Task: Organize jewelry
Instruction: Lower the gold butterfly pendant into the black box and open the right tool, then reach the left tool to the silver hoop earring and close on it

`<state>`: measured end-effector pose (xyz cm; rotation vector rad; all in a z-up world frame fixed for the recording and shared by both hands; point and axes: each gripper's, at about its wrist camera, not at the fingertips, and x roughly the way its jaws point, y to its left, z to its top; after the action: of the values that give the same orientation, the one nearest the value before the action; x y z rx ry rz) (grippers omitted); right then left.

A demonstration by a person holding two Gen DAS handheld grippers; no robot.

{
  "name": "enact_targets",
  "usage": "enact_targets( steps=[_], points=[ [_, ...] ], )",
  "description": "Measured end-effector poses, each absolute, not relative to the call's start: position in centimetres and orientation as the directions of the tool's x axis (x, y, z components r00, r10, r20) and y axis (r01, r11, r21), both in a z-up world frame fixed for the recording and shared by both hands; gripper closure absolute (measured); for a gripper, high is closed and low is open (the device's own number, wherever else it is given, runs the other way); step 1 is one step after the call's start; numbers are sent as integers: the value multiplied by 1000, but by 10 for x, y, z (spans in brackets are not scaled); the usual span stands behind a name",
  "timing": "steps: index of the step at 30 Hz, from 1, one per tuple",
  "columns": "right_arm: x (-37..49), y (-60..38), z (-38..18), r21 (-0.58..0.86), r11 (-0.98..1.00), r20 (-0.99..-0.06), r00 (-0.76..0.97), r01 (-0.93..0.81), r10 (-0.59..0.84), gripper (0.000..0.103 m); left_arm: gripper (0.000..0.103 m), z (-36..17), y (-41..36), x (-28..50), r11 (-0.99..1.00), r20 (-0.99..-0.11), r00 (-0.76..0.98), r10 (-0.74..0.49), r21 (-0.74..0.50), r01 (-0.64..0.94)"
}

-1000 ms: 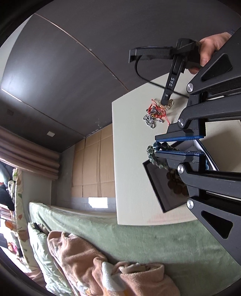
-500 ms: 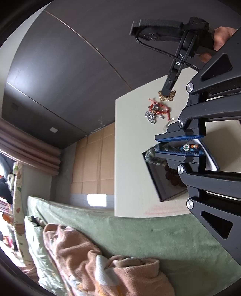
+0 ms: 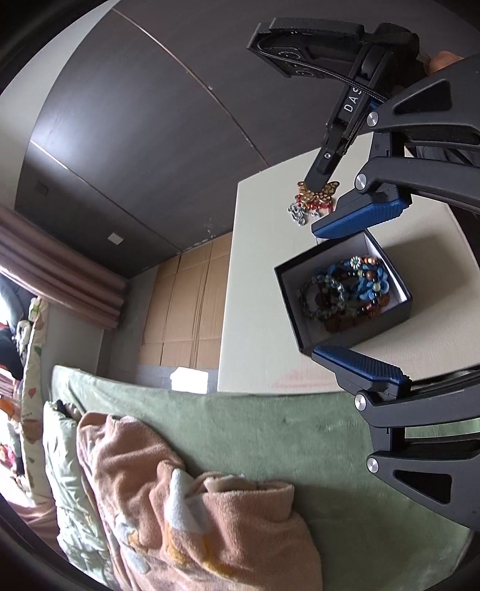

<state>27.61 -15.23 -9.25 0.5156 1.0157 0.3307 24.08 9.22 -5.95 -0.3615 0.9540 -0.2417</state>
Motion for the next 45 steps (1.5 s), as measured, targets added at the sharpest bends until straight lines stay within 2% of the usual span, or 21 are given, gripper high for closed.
enact_targets(
  steps=[5,9,10,11,13,25,37,45],
  points=[
    [286,-117,-90,572,816,-700,468,-87,540,89,41,-57,102,233,922,-756,565,-329,-387,18],
    [298,-85,-94,590,794,-709,378,-145,595,86,41,-51,114,226,926,-755,579,-307,-379,-3],
    [301,-79,-95,594,790,-712,358,-152,604,75,41,-49,117,224,927,-753,585,-302,-376,-6],
    [303,-76,-95,598,785,-711,344,-161,613,60,41,-48,118,222,928,-752,589,-297,-373,-8],
    [304,-76,-90,592,787,-707,357,-172,610,51,41,-45,121,220,931,-751,595,-286,-365,-13],
    [298,-147,-72,581,807,-696,446,-109,562,49,41,-49,84,230,928,-755,569,-325,-369,40],
    [292,-219,-121,612,790,-714,454,33,533,49,41,-67,18,257,932,-795,494,-352,-349,103],
    [285,-260,-126,631,771,-703,485,89,520,49,41,-81,-31,282,937,-834,426,-350,-314,155]
  ],
)
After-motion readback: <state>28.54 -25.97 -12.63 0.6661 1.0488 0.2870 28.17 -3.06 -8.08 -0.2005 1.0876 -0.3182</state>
